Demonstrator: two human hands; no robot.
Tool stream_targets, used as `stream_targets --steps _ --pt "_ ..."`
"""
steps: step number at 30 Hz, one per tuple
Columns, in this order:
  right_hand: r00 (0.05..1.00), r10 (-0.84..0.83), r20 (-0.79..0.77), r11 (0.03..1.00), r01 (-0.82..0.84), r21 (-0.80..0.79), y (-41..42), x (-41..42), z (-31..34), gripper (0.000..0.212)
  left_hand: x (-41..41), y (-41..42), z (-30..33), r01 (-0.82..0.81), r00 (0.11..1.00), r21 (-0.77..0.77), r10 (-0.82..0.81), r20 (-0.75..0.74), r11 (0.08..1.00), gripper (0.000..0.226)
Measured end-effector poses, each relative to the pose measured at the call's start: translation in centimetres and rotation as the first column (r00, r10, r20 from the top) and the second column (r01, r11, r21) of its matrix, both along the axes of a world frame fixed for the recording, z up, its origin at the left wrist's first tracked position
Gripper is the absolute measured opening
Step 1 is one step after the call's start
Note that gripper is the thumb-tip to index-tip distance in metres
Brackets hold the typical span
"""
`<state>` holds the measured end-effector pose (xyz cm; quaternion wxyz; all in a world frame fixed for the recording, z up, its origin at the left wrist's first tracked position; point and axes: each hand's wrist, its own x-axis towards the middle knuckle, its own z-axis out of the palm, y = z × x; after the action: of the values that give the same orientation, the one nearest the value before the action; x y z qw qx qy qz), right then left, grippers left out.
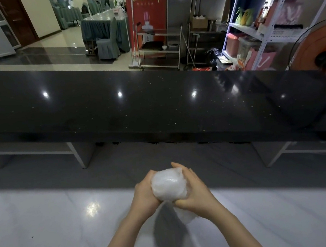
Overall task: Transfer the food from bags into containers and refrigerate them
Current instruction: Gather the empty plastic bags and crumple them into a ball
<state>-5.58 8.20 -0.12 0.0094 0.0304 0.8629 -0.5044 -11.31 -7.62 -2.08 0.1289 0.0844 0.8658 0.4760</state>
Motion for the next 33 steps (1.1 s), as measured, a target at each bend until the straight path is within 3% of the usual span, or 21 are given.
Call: stream_targets --steps 3,7,9,11,13,15,16,18,20,21,23,26,30,32,33 --pt "1.000 0.005 0.007 0.998 -0.004 -0.060 0.8 0.2 0.6 0.107 -0.2 -0.4 -0.2 -0.109 0.992 -0.013 0.108 -0.069 0.994 0.017" --pt "0.999 0.020 0.039 0.998 -0.022 0.061 -0.6 0.1 0.4 0.111 0.1 0.5 0.8 -0.033 0.990 -0.037 0.027 -0.139 0.999 0.017" --pt "0.994 -0.052 0.100 0.997 0.045 0.066 -1.4 0.0 0.0 0.095 0.5 1.0 2.1 -0.009 0.997 0.071 0.015 -0.082 0.997 0.027" --pt "0.982 -0.132 0.134 0.987 0.119 0.104 -2.0 -0.1 0.3 0.069 1.0 1.1 3.5 -0.031 0.998 0.256 0.015 0.065 0.966 0.024" --pt "0.973 -0.193 0.126 0.980 0.197 -0.020 -2.2 -0.1 0.2 0.048 1.6 0.8 4.5 -0.034 0.982 0.391 -0.043 0.186 0.920 0.022" --pt "0.972 -0.220 0.085 0.967 0.229 -0.115 -2.3 0.1 0.2 0.031 1.7 0.2 4.7 0.041 0.980 0.353 -0.107 0.169 0.935 0.023" --pt "0.967 -0.242 0.080 0.965 0.248 -0.082 -2.1 0.2 0.4 0.023 1.6 -0.3 4.8 0.104 0.976 0.300 -0.155 0.154 0.948 0.025" --pt "0.965 -0.259 0.047 0.966 0.257 0.039 -1.4 0.3 0.2 0.025 1.3 -1.5 4.5 0.261 0.943 0.256 -0.303 0.141 0.931 0.050" --pt "0.958 -0.285 0.045 0.958 0.283 0.045 -1.1 0.4 0.2 0.020 1.0 -3.0 3.9 0.295 0.916 0.325 -0.363 0.171 0.898 0.105" --pt "0.951 -0.303 0.064 0.953 0.301 0.047 -1.2 0.5 0.3 0.015 1.2 -3.6 3.8 0.289 0.917 0.341 -0.361 0.169 0.894 0.121" --pt "0.957 -0.285 0.058 0.957 0.280 0.074 -2.1 0.6 0.4 0.014 1.7 -4.2 3.7 0.352 0.916 0.286 -0.391 0.091 0.891 0.127" --pt "0.968 -0.223 0.111 0.975 0.223 0.016 -3.7 -0.2 0.8 0.022 2.5 -3.7 3.2 0.329 0.928 0.329 -0.368 0.061 0.885 0.098" --pt "0.960 -0.132 0.249 0.941 0.042 0.335 -6.1 -1.6 1.4 0.021 2.4 -4.3 2.9 0.099 0.989 0.275 -0.124 0.076 0.956 0.026" --pt "0.972 -0.051 0.229 0.944 -0.028 0.328 -6.8 -1.1 1.4 0.027 2.2 -5.5 2.5 -0.039 0.995 0.258 0.014 0.097 0.965 0.021" --pt "0.981 0.018 0.194 0.972 -0.063 0.228 -6.7 -0.5 1.2 0.039 2.2 -6.2 2.3 -0.092 0.994 0.235 0.075 0.083 0.968 0.021"
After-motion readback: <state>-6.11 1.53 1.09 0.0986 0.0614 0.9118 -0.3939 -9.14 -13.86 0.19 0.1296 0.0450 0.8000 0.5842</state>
